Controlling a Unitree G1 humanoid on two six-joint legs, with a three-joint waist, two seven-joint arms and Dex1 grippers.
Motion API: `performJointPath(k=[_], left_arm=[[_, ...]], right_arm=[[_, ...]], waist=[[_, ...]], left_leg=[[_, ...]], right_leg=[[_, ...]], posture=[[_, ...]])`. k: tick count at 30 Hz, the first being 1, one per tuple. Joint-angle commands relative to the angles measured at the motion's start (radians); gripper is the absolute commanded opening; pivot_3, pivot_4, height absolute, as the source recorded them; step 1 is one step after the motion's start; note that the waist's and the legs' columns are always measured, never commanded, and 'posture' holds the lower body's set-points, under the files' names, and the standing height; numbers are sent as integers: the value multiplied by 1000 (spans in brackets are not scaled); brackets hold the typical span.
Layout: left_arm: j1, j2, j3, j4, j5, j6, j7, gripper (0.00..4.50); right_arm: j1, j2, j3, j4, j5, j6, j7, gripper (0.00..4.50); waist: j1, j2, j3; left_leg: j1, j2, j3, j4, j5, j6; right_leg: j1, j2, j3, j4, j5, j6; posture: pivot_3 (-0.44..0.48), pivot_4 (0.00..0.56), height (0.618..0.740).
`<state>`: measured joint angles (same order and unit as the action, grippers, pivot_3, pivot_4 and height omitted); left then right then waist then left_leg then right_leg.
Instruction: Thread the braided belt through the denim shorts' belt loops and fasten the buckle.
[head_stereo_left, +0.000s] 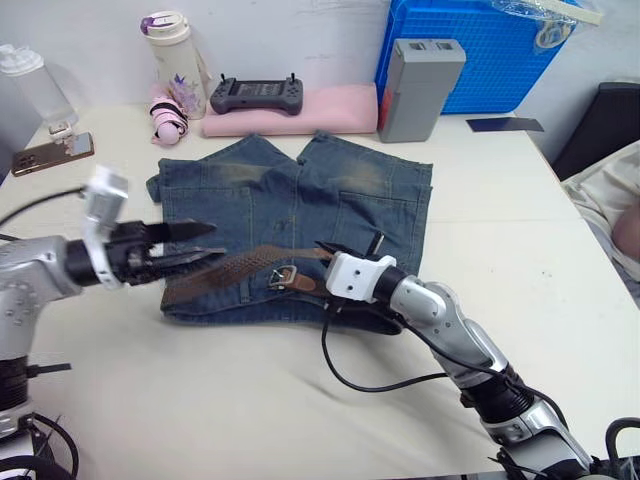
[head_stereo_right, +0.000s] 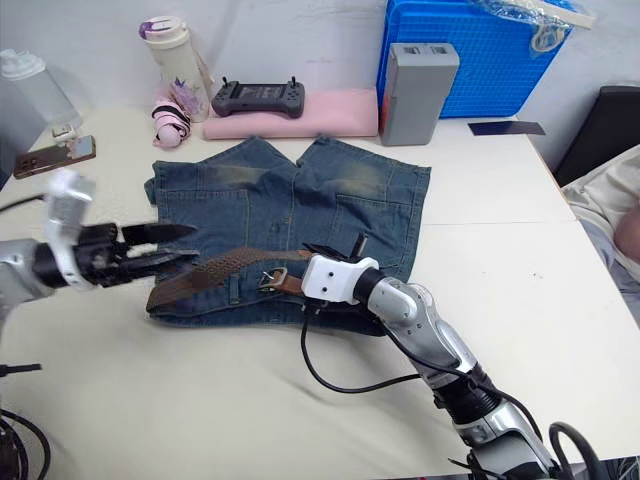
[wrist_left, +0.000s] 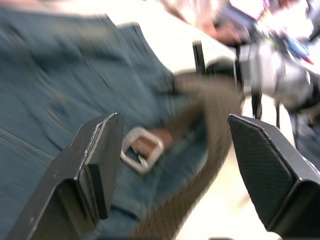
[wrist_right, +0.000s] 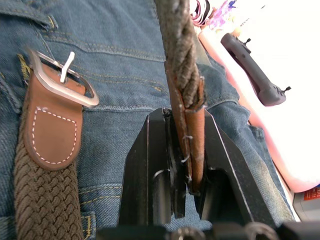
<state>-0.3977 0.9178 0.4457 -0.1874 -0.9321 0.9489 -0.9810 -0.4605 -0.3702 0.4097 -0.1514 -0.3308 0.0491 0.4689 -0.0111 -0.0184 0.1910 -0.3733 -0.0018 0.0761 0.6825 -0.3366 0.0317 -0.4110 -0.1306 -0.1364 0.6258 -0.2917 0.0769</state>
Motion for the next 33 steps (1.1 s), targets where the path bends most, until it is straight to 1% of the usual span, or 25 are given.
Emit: performJointPath(k=[1,2,4,5,6,7,10,12,15,17,19,22,27,33], left_arm=[[0,-23,146,-134,-328,136,174,3701],[30,-39,155,-167,-470,142,265,3701],[204,-61,130,-296,-810,82,457,3701],[334,-104,93,-379,-937,15,543,3701],[446,-157,52,-448,-1005,-56,612,3701],[517,-194,24,-494,-1032,-110,656,3701],[756,-318,-70,-575,-1040,-240,779,3701],[847,-368,-132,-598,-1040,-308,866,3701],[862,-442,-250,-600,-1040,-397,1042,3701],[821,-477,-313,-594,-1040,-435,1144,3701],[780,-512,-343,-580,-1040,-462,1210,3701],[714,-572,-355,-550,-1040,-492,1281,3701],[637,-658,-343,-520,-1040,-513,1374,3701],[564,-712,-323,-492,-1040,-503,1439,3701]], right_arm=[[-11,23,-1,-39,-32,22,-6,0],[-11,26,-4,-45,-38,31,-7,0],[-14,36,-7,-55,-59,54,-12,0],[-13,44,-8,-59,-70,67,-19,0],[-12,51,-7,-62,-79,77,-23,0],[-10,55,-7,-64,-85,84,-25,0],[-4,63,0,-71,-110,103,-31,0],[-1,66,0,-75,-121,111,-32,0],[-3,69,5,-79,-138,115,-32,0],[-7,65,9,-83,-158,110,-36,0],[-14,59,18,-82,-184,99,-43,0],[-22,54,35,-75,-234,73,-58,0],[-18,57,45,-75,-277,53,-65,0],[-14,64,46,-72,-296,45,-64,0]], waist=[[0,0,0],[0,0,0],[-2,0,0],[-13,1,0],[-18,1,1],[-20,2,1],[-17,1,1],[-14,1,1],[6,2,1],[12,2,1],[13,2,1],[9,2,1],[10,2,1],[13,2,1]], left_leg=[[0,0,0,0,0,0],[0,0,-1,0,0,0],[1,0,-2,0,0,0],[2,0,-2,0,0,0],[3,0,-3,-1,-1,0],[4,-1,-3,-1,-1,0],[3,-1,-4,0,-1,-1],[4,-1,-4,0,0,-2],[4,-2,-7,1,1,-2],[4,-2,-7,1,2,-3],[4,-2,-8,1,2,-3],[3,-2,-7,1,2,-2],[2,-1,-6,0,2,-2],[3,-1,-6,1,2,-2]], right_leg=[[0,0,0,0,0,0],[0,0,0,0,0,0],[1,0,2,0,0,0],[2,-1,4,0,0,0],[3,-1,5,-1,0,0],[3,-1,6,-1,0,0],[3,1,6,-1,0,0],[3,1,6,-2,-1,-2],[3,1,6,0,-1,-3],[3,1,7,1,-1,-3],[3,1,6,1,-1,-3],[3,1,6,0,-1,-3],[3,4,4,0,-1,-3],[4,3,4,-2,-1,-3]], posture=[[0,150,712],[0,150,712],[0,150,712],[0,150,712],[0,150,712],[0,150,712],[0,150,712],[0,150,712],[0,150,712],[0,150,712],[0,150,712],[0,150,712],[0,150,712],[0,150,712]])
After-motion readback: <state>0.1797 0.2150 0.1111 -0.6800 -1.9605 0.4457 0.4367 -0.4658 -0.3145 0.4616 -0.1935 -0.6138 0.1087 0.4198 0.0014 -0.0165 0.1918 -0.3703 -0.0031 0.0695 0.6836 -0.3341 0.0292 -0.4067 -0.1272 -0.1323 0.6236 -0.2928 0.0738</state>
